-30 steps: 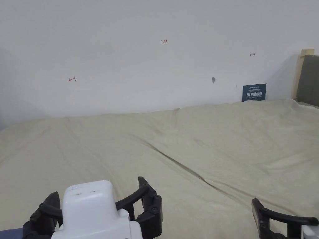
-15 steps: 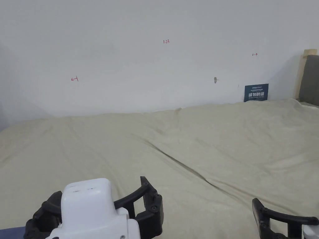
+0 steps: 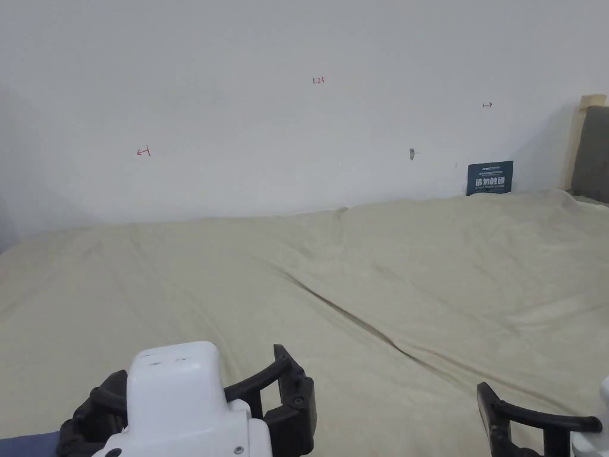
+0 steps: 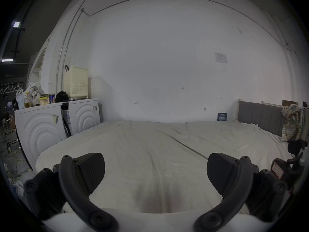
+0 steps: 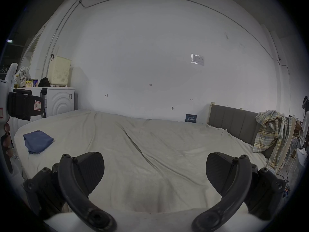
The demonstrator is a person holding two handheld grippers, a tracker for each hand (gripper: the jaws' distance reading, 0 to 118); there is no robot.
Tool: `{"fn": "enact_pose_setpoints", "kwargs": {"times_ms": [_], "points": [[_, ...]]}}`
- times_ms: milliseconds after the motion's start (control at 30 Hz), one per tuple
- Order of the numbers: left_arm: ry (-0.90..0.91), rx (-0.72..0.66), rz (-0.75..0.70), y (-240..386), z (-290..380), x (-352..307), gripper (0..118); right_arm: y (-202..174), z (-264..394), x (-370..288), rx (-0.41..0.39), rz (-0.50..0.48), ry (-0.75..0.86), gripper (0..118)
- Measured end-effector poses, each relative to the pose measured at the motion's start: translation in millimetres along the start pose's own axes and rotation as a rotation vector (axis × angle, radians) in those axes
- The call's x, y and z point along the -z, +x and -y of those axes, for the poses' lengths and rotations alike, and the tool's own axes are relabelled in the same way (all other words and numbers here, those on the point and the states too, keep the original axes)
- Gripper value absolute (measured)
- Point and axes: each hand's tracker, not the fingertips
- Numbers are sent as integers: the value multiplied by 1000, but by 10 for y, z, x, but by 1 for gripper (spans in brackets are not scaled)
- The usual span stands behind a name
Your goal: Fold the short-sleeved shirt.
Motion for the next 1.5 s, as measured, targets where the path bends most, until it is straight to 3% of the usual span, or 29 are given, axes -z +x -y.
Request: {"fn": "enact_pose_setpoints", "kwargs": {"times_ms": [1500], "points": [[49,34,-128,52,24,34,118,20,9,10,14,-1,-11,118]]}}
